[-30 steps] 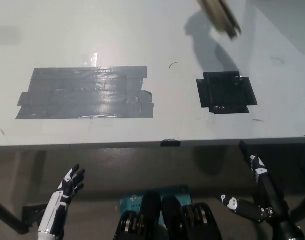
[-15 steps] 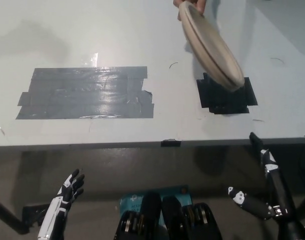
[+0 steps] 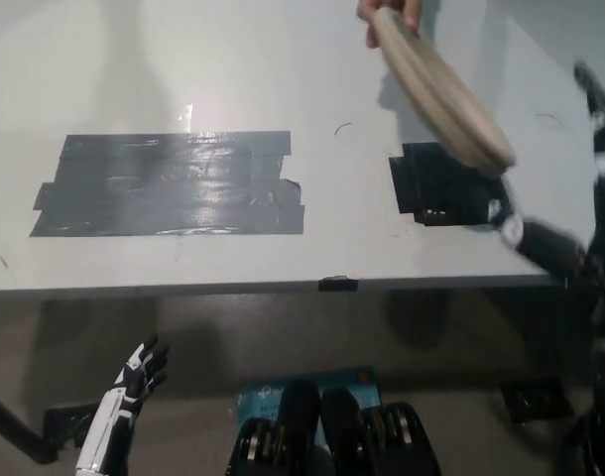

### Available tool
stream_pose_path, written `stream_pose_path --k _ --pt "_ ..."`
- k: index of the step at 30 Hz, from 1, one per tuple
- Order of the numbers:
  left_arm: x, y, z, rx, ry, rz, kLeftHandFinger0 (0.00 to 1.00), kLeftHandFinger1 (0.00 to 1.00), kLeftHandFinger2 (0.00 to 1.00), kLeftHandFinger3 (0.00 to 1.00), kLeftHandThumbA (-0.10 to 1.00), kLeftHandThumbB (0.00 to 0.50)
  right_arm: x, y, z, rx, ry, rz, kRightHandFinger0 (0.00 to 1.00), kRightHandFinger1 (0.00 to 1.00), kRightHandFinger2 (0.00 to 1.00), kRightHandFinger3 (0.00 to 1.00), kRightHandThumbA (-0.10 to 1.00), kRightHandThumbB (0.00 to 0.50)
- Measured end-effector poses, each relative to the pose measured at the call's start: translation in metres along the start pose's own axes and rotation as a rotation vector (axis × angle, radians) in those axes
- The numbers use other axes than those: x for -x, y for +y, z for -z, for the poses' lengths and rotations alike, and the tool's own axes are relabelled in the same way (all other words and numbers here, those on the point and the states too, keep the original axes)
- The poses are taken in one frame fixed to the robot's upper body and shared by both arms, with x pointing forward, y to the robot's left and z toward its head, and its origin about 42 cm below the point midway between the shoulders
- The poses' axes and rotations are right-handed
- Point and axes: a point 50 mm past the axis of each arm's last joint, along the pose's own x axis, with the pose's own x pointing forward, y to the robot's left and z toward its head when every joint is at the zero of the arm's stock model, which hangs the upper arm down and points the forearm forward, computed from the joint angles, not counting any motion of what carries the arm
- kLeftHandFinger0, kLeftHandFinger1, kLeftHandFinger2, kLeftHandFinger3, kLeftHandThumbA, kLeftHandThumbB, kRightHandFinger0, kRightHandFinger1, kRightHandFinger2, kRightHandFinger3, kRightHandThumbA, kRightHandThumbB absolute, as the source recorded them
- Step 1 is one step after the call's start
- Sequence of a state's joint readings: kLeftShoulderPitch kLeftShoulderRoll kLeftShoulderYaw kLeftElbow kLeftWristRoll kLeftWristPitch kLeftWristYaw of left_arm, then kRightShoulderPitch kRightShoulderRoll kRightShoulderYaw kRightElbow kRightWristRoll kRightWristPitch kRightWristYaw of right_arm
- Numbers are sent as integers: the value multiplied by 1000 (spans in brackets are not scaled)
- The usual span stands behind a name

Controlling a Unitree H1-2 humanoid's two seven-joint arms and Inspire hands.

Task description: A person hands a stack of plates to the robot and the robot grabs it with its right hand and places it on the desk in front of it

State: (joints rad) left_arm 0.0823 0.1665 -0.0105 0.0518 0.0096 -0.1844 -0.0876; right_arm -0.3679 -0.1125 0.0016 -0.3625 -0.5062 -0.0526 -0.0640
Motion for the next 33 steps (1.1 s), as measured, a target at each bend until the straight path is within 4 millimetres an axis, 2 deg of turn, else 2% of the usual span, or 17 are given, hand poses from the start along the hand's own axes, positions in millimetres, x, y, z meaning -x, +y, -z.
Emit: stream_pose_path --k 3,5,9,14,18,20,22,26,27,28,29,30,31,33 --pt "-1 0 -1 0 -3 1 1000 1000 1000 1000 1000 259 -22 12 13 42 34 -35 1000 1000 1000 1000 929 420" --pt "-2 0 -1 0 -4 1 1000 1000 1000 1000 1000 261 -33 20 21 70 56 -61 1000 1000 1000 1000 949 446" --pt "-2 0 -2 0 -6 1 1000 1000 1000 1000 1000 291 -49 34 35 123 100 -114 1000 1000 1000 1000 947 462" --pt "-5 0 -3 0 -11 1 1000 1000 1000 1000 1000 267 -63 53 49 170 149 -184 1000 1000 1000 1000 964 477" --pt "-8 0 -5 0 -21 2 1000 1000 1000 1000 1000 274 -68 64 56 197 176 -233 1000 1000 1000 1000 961 488" --pt "-10 1 -6 -1 -25 2 1000 1000 1000 1000 1000 283 -72 69 61 232 190 -261 1000 1000 1000 1000 926 490" --pt "-10 1 -7 0 -26 1 1000 1000 1000 1000 1000 284 -77 71 67 269 203 -279 1000 1000 1000 1000 797 490" --pt "-11 1 -7 0 -28 1 1000 1000 1000 1000 1000 282 -84 72 89 378 238 -303 1000 1000 1000 1000 705 492" --pt "-12 1 -8 0 -29 2 1000 1000 1000 1000 1000 273 -86 72 94 411 245 -308 856 960 1000 1000 624 454" --pt "-12 1 -8 0 -29 4 1000 1000 1000 1000 1000 272 -87 71 101 448 253 -308 460 509 550 794 595 317" --pt "-12 1 -8 0 -29 6 1000 1000 1000 1000 1000 272 -87 70 106 466 261 -307 18 20 22 257 645 218" --pt "-12 1 -8 0 -28 8 1000 1000 1000 1000 1000 279 -86 69 112 486 271 -300 4 4 4 151 681 143" --pt "-12 1 -8 0 -28 9 1000 1000 1000 1000 1000 286 -85 69 115 497 275 -293 0 0 9 111 779 71" --pt "-12 1 -7 0 -27 10 1000 1000 1000 1000 1000 293 -82 69 121 517 288 -278 0 0 56 144 838 29"
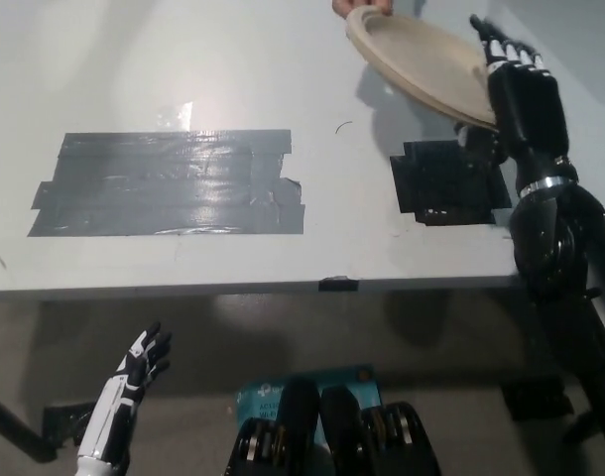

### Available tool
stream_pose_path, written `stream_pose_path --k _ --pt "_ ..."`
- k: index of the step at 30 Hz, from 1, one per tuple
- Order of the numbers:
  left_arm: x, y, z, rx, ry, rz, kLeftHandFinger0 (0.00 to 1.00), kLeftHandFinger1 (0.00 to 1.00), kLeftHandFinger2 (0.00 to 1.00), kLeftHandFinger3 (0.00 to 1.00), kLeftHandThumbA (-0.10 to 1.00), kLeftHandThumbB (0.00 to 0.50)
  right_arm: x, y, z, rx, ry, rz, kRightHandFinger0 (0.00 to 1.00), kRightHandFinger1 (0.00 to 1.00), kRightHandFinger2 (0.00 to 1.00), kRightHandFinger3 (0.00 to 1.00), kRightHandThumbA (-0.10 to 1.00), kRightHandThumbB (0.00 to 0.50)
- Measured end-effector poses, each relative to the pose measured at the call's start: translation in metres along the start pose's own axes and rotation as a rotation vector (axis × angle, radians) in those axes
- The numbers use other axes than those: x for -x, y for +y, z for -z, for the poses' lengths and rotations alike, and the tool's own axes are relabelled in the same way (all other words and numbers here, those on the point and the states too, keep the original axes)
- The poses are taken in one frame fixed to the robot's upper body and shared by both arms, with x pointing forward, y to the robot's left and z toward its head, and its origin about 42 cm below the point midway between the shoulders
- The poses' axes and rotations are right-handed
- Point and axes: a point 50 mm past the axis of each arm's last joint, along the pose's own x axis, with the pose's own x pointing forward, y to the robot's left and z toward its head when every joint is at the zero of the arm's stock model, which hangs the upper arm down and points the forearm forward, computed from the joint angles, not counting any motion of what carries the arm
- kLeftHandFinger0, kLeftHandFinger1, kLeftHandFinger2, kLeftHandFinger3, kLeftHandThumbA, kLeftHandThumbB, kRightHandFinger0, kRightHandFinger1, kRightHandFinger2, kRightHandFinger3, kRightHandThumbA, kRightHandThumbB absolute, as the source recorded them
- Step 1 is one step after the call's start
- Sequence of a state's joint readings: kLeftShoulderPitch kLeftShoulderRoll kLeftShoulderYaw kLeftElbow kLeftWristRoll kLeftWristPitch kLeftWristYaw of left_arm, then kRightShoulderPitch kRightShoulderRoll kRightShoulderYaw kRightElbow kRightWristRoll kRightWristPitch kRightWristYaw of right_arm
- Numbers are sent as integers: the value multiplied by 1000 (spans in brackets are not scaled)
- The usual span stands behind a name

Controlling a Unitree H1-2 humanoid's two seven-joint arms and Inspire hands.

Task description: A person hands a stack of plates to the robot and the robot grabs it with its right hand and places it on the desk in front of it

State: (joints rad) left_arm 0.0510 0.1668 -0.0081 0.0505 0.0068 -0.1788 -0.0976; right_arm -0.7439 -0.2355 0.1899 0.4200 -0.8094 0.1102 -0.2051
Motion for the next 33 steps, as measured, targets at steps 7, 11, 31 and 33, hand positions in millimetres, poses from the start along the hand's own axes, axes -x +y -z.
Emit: stream_pose_path --k 7,11,31,33 --pt "-1 0 0 -1 1 1 1000 1000 1000 1000 1000 268 1 -3 2 12 -3 100 0 0 224 209 992 0" --pt "-1 0 0 -1 2 1 1000 1000 1000 1000 1000 276 0 -11 -4 1 -35 170 0 31 339 236 920 0" --pt "-3 1 -2 -2 -3 -1 1000 1000 1000 1000 991 254 18 -29 -1 96 -214 301 0 0 151 196 580 19" --pt "-3 1 -2 -2 -3 -2 1000 1000 1000 1000 999 257 20 -18 12 129 -200 257 0 0 124 164 556 31"
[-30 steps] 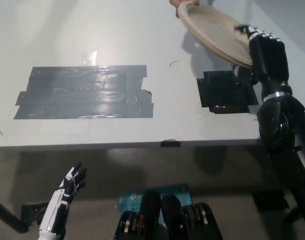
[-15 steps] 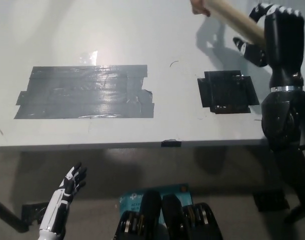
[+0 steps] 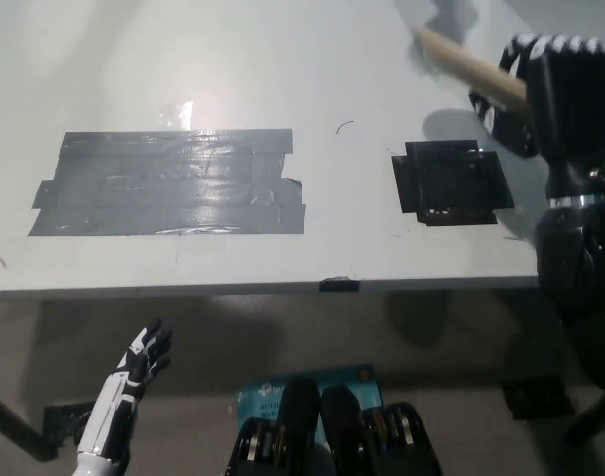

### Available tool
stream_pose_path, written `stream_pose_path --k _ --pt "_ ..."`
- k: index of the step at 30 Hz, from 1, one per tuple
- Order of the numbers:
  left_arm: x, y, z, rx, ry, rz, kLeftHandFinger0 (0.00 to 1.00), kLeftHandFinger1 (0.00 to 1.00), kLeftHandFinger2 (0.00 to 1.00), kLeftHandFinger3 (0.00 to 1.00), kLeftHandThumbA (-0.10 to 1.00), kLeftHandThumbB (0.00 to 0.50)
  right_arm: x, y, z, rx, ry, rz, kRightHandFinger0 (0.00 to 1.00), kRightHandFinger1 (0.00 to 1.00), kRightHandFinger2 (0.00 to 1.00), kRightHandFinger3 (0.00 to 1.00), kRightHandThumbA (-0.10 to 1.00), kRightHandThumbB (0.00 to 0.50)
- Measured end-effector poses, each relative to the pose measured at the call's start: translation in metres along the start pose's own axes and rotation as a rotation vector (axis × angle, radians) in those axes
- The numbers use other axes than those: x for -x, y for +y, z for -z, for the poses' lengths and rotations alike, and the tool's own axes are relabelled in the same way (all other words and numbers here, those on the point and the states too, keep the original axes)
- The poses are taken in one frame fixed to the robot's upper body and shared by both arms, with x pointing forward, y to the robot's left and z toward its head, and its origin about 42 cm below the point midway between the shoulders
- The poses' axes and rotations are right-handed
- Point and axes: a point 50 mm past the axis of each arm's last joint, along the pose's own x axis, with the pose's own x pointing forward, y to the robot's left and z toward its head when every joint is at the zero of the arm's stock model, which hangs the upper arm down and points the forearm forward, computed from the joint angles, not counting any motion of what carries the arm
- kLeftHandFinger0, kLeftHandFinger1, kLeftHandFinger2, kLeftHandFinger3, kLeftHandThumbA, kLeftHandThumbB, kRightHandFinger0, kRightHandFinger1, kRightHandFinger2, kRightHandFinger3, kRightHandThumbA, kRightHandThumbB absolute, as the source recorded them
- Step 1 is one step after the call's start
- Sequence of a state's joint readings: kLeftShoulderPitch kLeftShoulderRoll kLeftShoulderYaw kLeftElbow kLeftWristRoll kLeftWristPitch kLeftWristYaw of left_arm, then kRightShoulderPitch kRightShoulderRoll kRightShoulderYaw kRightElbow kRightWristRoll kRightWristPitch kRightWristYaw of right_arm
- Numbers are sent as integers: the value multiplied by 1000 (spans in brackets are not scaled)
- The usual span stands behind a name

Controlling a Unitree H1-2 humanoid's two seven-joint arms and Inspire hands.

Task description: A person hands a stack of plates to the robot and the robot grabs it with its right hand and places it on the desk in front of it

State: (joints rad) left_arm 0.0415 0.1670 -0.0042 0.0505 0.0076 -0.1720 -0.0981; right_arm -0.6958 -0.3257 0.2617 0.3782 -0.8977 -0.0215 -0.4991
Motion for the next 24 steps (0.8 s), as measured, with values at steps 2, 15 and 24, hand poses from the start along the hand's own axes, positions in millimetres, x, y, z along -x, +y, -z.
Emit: stream_pose_path --k 2,15,24 --pt "-1 0 -1 -1 -3 0 1000 1000 1000 1000 1000 251 9 13 13 44 5 -62 0 0 51 118 614 24" --pt "-2 0 -1 -1 -4 1 1000 1000 1000 1000 973 219 46 65 45 192 -41 -268 720 782 872 956 853 220" --pt "-4 0 -2 -1 -2 1 1000 1000 1000 1000 964 228 49 67 33 92 -20 -395 1000 1000 1000 1000 955 500"
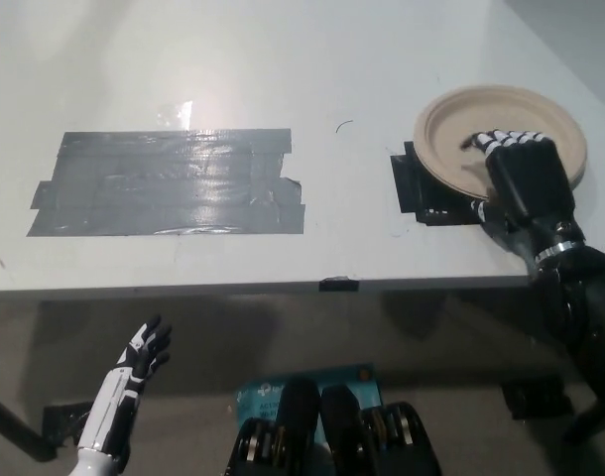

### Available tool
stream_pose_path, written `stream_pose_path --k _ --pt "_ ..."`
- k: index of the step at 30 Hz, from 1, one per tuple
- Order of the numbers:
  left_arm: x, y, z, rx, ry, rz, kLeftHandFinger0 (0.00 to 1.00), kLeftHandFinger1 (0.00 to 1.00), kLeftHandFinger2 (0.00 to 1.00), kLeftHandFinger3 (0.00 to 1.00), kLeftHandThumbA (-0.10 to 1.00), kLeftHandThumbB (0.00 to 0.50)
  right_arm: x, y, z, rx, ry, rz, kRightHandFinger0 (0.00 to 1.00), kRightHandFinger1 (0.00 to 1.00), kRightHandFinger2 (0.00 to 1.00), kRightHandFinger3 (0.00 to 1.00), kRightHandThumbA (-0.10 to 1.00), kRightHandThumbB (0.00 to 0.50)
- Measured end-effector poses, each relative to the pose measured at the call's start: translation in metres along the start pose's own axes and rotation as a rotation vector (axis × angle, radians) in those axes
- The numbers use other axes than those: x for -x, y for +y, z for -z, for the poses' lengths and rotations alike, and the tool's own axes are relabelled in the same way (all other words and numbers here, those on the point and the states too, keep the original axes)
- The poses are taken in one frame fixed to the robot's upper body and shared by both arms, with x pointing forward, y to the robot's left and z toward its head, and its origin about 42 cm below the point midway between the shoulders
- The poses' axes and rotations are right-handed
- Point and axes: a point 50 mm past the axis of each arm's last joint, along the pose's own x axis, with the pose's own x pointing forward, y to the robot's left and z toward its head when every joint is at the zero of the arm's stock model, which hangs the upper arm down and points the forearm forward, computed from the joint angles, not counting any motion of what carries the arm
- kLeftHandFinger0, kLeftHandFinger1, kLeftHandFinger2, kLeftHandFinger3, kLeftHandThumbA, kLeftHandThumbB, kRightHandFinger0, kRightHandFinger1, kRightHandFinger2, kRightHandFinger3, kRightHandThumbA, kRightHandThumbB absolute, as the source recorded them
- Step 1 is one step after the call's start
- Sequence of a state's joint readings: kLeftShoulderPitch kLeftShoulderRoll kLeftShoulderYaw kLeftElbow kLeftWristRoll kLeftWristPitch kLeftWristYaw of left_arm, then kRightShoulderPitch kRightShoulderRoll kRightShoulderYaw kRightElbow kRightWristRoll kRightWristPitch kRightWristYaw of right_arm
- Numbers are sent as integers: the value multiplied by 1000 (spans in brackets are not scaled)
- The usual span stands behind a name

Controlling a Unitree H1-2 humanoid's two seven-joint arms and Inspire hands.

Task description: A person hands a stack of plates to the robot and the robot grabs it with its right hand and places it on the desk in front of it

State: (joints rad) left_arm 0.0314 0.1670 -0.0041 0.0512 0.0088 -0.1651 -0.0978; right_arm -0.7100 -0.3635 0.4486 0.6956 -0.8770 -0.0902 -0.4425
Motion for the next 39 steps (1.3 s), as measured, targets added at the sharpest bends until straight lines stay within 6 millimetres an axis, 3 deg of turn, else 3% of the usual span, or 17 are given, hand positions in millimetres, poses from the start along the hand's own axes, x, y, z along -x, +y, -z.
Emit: stream_pose_path --k 10,13,16,17,18,19,20,21,22,23,24,27,35,39 --pt "0 0 1 0 4 0 1000 1000 1000 1000 974 249 15 -8 -23 -199 -18 -101 1000 1000 1000 1000 889 500" --pt "0 0 1 1 6 0 1000 1000 1000 1000 965 231 20 -13 -26 -259 -17 -134 1000 1000 1000 1000 892 500" --pt "0 0 1 1 10 0 1000 1000 1000 1000 962 213 22 -18 -25 -303 -12 -161 1000 1000 1000 1000 799 500" --pt "0 0 1 1 12 0 1000 1000 1000 1000 962 222 22 -21 -25 -329 -10 -170 1000 1000 1000 1000 532 380" --pt "0 0 1 1 14 0 1000 1000 1000 1000 965 236 23 -24 -25 -353 -9 -177 1000 1000 1000 1000 213 316" --pt "0 0 1 2 15 0 1000 1000 1000 1000 967 242 24 -26 -25 -371 -9 -178 1000 1000 1000 755 -42 258" --pt "0 0 1 2 15 0 1000 1000 1000 1000 971 248 25 -27 -25 -385 -9 -177 1000 1000 1000 693 -78 243" --pt "0 0 1 2 16 0 1000 1000 1000 1000 974 250 27 -32 -27 -425 -10 -171 1000 1000 1000 744 -36 242" --pt "0 0 1 2 16 0 1000 1000 1000 1000 974 249 29 -34 -28 -442 -12 -169 1000 1000 1000 1000 277 380" --pt "0 0 1 2 17 0 1000 1000 1000 1000 974 240 30 -36 -29 -457 -14 -167 1000 1000 1000 1000 537 473" --pt "0 0 2 2 18 0 1000 1000 1000 1000 975 238 34 -42 -32 -500 -20 -158 1000 1000 1000 1000 592 499" --pt "0 0 2 2 20 0 1000 1000 1000 1000 966 245 43 -49 -34 -569 -24 -150 1000 1000 1000 1000 692 500" --pt "0 0 2 3 25 0 1000 1000 1000 1000 969 233 71 -81 -46 -749 -73 -90 1000 1000 1000 1000 730 500" --pt "0 0 2 3 27 0 1000 1000 1000 1000 989 241 95 -99 -53 -830 -104 -45 1000 1000 1000 1000 856 500"
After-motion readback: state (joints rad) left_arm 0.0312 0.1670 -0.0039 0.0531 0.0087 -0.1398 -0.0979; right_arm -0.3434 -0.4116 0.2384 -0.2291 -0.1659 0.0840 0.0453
